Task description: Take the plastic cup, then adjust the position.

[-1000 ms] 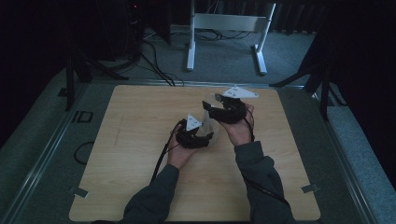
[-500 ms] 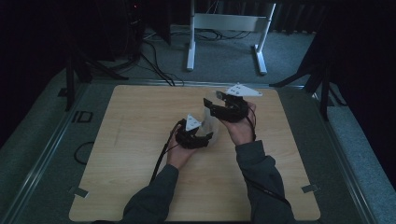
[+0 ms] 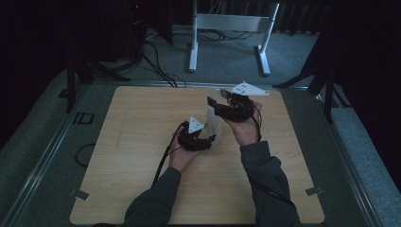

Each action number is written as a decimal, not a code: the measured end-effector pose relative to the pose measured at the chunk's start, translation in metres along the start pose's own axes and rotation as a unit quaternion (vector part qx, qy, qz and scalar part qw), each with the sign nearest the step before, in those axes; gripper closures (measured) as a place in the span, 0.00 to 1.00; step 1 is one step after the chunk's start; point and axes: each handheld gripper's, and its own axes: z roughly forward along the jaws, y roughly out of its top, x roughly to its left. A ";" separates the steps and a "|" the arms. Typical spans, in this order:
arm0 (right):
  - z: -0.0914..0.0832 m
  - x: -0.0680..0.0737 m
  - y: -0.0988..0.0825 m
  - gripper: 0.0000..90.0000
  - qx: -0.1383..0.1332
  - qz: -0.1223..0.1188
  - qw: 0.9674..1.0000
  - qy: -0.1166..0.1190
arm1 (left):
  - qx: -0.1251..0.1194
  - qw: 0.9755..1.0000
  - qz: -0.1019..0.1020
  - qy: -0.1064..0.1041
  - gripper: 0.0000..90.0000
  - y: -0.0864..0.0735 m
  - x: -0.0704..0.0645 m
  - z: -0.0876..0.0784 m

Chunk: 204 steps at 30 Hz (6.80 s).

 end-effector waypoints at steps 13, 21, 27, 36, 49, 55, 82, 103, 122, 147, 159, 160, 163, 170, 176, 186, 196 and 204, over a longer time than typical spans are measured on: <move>-0.016 -0.007 0.005 0.45 -0.011 0.003 1.000 -0.006 | -0.001 1.000 -0.001 -0.001 0.37 0.001 -0.001 -0.002; -0.029 -0.018 0.000 0.45 -0.015 0.007 1.000 -0.019 | -0.007 1.000 0.002 -0.002 0.37 0.002 -0.003 -0.005; -0.037 -0.025 -0.003 0.45 -0.015 0.010 0.999 -0.028 | -0.008 1.000 0.001 -0.001 0.36 0.001 -0.002 -0.005; -0.053 -0.038 -0.020 0.45 -0.021 0.039 0.998 -0.046 | -0.012 1.000 -0.003 -0.001 0.35 -0.002 -0.001 -0.010; -0.066 -0.055 -0.045 0.45 -0.009 0.066 0.995 -0.069 | -0.026 1.000 -0.009 0.003 0.34 -0.003 -0.001 -0.022; -0.068 -0.059 -0.056 0.45 -0.002 0.075 0.994 -0.074 | -0.032 0.999 -0.001 0.000 0.34 -0.001 -0.004 -0.027; -0.082 -0.074 -0.103 0.45 0.019 0.122 0.988 -0.089 | -0.031 0.998 0.032 -0.036 0.38 0.002 -0.027 -0.029; -0.076 -0.070 -0.124 0.45 0.034 0.144 0.985 -0.084 | -0.037 0.997 0.045 -0.044 0.37 0.009 -0.037 -0.025; -0.075 -0.067 -0.141 0.45 0.043 0.162 0.983 -0.079 | -0.038 0.997 0.050 -0.054 0.38 0.013 -0.045 -0.015; -0.073 -0.063 -0.150 0.45 0.038 0.186 0.980 -0.064 | -0.036 0.995 0.061 -0.070 0.35 0.017 -0.062 0.005; -0.073 -0.060 -0.151 0.45 0.031 0.200 0.978 -0.051 | -0.033 0.995 0.061 -0.074 0.33 0.016 -0.067 0.011; -0.073 -0.060 -0.151 0.45 0.030 0.199 0.978 -0.051 | -0.032 0.995 0.061 -0.074 0.33 0.016 -0.067 0.012; -0.073 -0.060 -0.151 0.45 0.029 0.203 0.978 -0.047 | -0.035 0.995 0.060 -0.076 0.32 0.016 -0.069 0.013; -0.073 -0.060 -0.152 0.45 0.026 0.214 0.976 -0.042 | -0.032 0.994 0.061 -0.087 0.32 0.015 -0.071 0.018; -0.073 -0.061 -0.152 0.46 0.025 0.217 0.975 -0.039 | -0.032 0.994 0.058 -0.084 0.29 0.014 -0.072 0.020; -0.073 -0.060 -0.152 0.45 0.019 0.228 0.973 -0.030 | -0.032 0.994 0.061 -0.088 0.25 0.012 -0.076 0.024; -0.075 -0.062 -0.154 0.45 0.013 0.249 0.968 -0.020 | -0.039 0.992 0.067 -0.103 0.23 0.011 -0.081 0.027; -0.075 -0.063 -0.154 0.46 0.009 0.261 0.965 -0.011 | -0.039 0.991 0.071 -0.106 0.22 0.009 -0.086 0.030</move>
